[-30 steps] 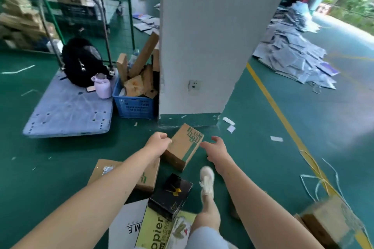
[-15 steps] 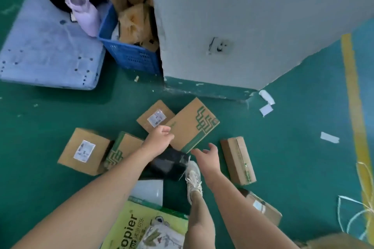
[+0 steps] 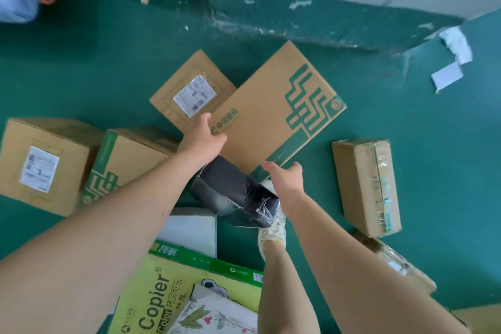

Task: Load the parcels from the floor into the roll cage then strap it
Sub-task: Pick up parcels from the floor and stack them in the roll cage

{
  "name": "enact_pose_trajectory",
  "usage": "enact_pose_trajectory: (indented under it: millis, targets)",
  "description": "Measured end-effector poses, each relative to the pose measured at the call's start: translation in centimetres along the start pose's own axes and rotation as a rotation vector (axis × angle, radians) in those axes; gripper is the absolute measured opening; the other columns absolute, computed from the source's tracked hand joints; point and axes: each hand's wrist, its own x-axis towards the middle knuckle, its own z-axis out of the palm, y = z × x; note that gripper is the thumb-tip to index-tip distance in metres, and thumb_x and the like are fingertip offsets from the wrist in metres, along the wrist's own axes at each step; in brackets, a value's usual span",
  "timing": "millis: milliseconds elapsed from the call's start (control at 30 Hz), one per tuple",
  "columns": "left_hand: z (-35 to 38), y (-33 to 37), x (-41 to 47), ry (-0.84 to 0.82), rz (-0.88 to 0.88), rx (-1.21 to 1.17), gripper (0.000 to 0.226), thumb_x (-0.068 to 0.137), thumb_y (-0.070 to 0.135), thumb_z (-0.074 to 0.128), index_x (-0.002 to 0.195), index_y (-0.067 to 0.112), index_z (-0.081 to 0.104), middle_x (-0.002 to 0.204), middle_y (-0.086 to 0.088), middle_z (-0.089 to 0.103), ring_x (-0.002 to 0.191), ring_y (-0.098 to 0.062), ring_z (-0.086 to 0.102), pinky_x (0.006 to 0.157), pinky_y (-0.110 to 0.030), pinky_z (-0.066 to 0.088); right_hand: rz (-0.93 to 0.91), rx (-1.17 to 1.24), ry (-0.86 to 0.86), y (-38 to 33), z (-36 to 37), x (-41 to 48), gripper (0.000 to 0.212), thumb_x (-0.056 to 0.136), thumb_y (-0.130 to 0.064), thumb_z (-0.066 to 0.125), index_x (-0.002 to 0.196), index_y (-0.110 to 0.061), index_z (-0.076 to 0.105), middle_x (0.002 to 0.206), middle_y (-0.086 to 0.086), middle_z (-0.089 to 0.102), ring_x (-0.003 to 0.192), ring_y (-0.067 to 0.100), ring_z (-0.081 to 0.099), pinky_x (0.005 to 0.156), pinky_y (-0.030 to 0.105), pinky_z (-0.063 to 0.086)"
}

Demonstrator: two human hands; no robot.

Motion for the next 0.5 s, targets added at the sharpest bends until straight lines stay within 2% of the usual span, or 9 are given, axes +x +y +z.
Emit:
enact_pose_trajectory:
  millis: [67, 100, 167, 267, 333, 400, 500]
  targets:
    - [0.9, -1.1, 1.8, 0.012, -0.029, 0.001, 0.067, 0.095, 0.026, 0.057, 0.152, 0.024, 0.021, 0.15, 0.0, 0.04, 0.116, -0.02, 0.052, 0.08, -0.029, 0.041, 0.032, -0.014, -0.013, 0.6, 0.7, 1.8, 0.085, 0.093, -0.028, 0.067, 0.156, -0.01, 0.014, 0.141, 0.005, 0.043, 0.122, 0.026, 0.046, 0.09, 0.031, 0.032]
    - [1.2, -1.6, 2.5, 0.012, -0.046, -0.011, 0.069, 0.094, 0.026, 0.058, 0.153, 0.023, 0.02, 0.15, -0.001, 0.039, 0.12, -0.021, 0.052, 0.084, -0.032, 0.041, 0.038, -0.01, -0.023, 0.8, 1.1, 2.6, 0.078, 0.092, -0.028, 0.068, 0.152, -0.01, 0.022, 0.13, 0.001, 0.047, 0.111, 0.023, 0.049, 0.088, 0.03, 0.033]
    - [1.5, -2.0, 3.4, 0.007, -0.068, -0.033, 0.071, 0.095, 0.024, 0.058, 0.154, 0.021, 0.019, 0.15, -0.001, 0.041, 0.125, -0.021, 0.05, 0.093, -0.035, 0.041, 0.033, -0.007, -0.035, 1.2, 1.7, 3.7, 0.063, 0.088, -0.028, 0.071, 0.139, -0.01, 0.04, 0.122, -0.003, 0.057, 0.094, 0.016, 0.054, 0.084, 0.029, 0.037]
    - [1.4, -2.0, 4.0, 0.004, -0.067, -0.019, 0.069, 0.095, 0.025, 0.059, 0.153, 0.019, 0.021, 0.147, -0.001, 0.043, 0.128, -0.021, 0.047, 0.101, -0.038, 0.039, 0.036, -0.007, -0.057, 1.1, 2.2, 4.4, 0.058, 0.085, -0.029, 0.074, 0.134, -0.012, 0.046, 0.119, 0.002, 0.061, 0.097, 0.018, 0.056, 0.083, 0.03, 0.039]
    - [1.3, -1.7, 3.7, -0.007, -0.061, -0.017, 0.071, 0.093, 0.028, 0.061, 0.152, 0.019, 0.023, 0.144, 0.0, 0.045, 0.124, -0.02, 0.047, 0.1, -0.039, 0.039, 0.059, 0.015, -0.07, 0.6, 1.9, 4.1, 0.055, 0.087, -0.025, 0.073, 0.133, -0.011, 0.045, 0.12, 0.004, 0.058, 0.098, 0.02, 0.054, 0.078, 0.028, 0.04]
    - [1.2, -1.3, 2.9, 0.001, -0.051, -0.038, 0.073, 0.089, 0.031, 0.064, 0.15, 0.02, 0.026, 0.141, 0.002, 0.047, 0.112, -0.015, 0.048, 0.091, -0.036, 0.039, 0.057, 0.058, -0.057, 0.4, 1.2, 3.5, 0.053, 0.087, -0.021, 0.071, 0.132, -0.011, 0.044, 0.118, 0.003, 0.058, 0.095, 0.018, 0.055, 0.076, 0.028, 0.042]
    - [0.5, -0.7, 0.7, 0.047, -0.008, -0.076, 0.071, 0.08, 0.041, 0.068, 0.142, 0.024, 0.038, 0.135, 0.001, 0.047, 0.106, -0.014, 0.051, 0.082, -0.033, 0.043, -0.013, 0.108, -0.004, 0.4, 0.2, 1.5, 0.055, 0.081, -0.025, 0.077, 0.127, -0.013, 0.048, 0.112, 0.002, 0.062, 0.094, 0.017, 0.062, 0.083, 0.032, 0.049]
